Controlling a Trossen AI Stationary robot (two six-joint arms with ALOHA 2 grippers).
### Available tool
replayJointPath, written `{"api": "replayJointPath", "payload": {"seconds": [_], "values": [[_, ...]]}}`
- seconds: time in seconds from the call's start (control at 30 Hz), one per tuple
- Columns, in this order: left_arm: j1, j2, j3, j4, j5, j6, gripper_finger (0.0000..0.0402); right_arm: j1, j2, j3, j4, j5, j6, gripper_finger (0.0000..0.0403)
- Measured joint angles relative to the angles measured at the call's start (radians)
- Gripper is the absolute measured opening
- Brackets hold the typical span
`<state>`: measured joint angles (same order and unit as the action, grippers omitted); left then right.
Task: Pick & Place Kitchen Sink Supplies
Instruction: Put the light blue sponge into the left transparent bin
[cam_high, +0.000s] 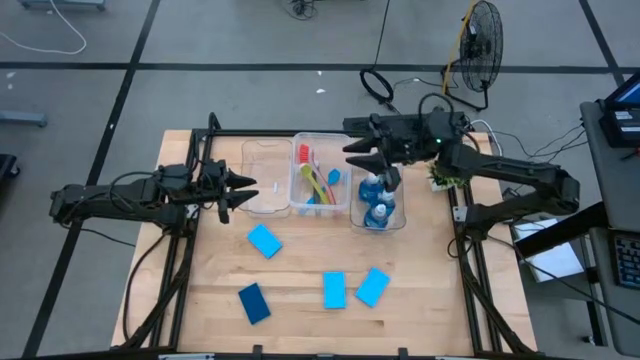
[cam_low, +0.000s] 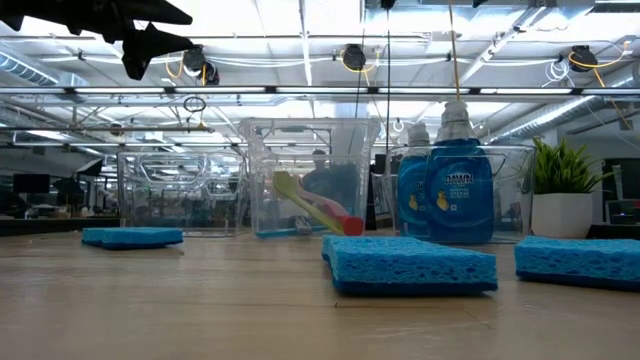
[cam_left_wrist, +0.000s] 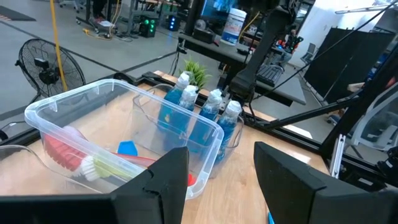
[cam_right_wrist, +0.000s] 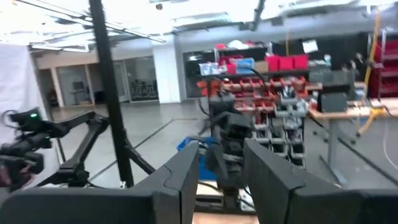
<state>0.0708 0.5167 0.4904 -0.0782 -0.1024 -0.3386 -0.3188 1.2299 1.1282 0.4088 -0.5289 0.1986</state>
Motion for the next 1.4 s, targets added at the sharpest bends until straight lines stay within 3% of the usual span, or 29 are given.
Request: {"api": "replayJointPath", "payload": {"seconds": [0.6, 0.73, 1.27, 1.4], "values": [[0.000, 0.000, 0.000, 0.000, 0.000, -0.007, 0.0186, 0.053, -0.049, 0.000, -0.090, 0.005, -0.080, 0.0116], [0.000, 0.000, 0.000, 0.000, 0.000, -0.007, 0.0186, 0.053, -0.071, 0.000, -0.208, 0.017, -0.049, 0.0116], [0.000, 0.000, 0.000, 0.000, -0.001, -0.002, 0.0186, 0.053, -0.305, 0.002, -0.793, 0.267, 0.047, 0.0116], [0.000, 0.000, 0.000, -0.001, -0.001, 0.004, 0.0187, 0.053, -0.338, 0.002, -0.901, 0.271, 0.076, 0.0116]]}}
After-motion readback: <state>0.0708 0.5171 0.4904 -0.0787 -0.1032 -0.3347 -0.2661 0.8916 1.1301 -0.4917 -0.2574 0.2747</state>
